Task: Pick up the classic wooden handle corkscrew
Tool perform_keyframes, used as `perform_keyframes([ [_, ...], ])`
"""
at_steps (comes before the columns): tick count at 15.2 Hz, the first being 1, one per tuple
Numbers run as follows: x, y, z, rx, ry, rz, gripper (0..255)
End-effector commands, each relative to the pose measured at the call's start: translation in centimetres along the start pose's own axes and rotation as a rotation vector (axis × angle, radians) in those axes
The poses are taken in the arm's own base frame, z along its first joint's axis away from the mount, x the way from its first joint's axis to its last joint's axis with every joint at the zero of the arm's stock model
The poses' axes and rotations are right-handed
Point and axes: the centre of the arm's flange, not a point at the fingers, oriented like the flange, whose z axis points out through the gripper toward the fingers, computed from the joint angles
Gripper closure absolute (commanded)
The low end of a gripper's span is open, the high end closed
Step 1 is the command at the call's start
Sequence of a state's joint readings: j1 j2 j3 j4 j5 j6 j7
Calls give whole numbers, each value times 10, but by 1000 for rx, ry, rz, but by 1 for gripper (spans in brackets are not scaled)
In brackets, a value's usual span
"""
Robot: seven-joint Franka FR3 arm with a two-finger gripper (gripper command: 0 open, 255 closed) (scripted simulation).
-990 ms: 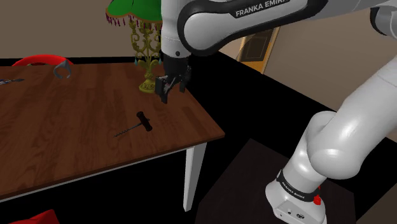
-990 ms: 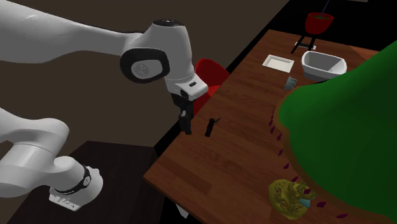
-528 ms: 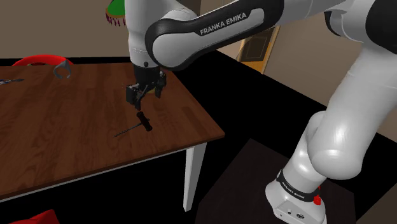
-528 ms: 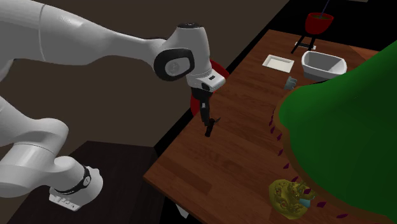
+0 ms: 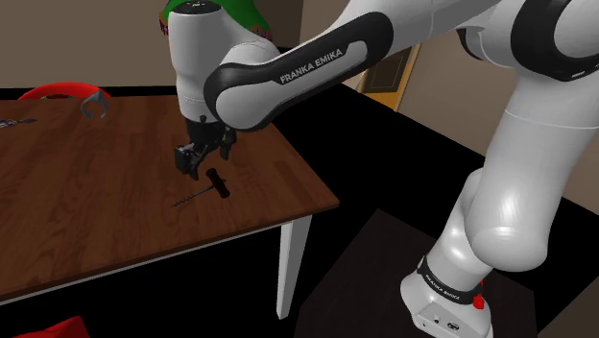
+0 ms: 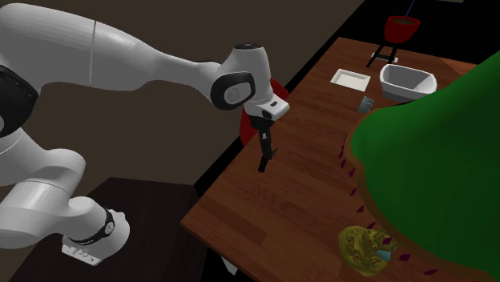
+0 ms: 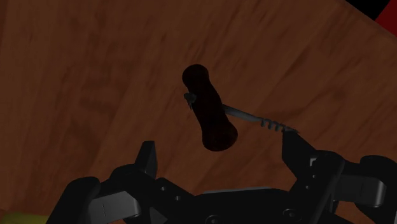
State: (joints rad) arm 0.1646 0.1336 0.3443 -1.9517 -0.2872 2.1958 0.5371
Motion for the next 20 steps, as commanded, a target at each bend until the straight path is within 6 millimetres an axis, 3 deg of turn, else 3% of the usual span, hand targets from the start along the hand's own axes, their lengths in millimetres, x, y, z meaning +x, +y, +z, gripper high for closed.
perform_keyframes([
  [1,-2,-2,11,0,1,0,0],
  [3,-3,-2,14,0,1,0,0],
  [4,-3,-2,15,0,0,0,255],
  [13,-3,-2,14,0,1,0,255],
  [20,5,2,-22,0,1,0,255],
])
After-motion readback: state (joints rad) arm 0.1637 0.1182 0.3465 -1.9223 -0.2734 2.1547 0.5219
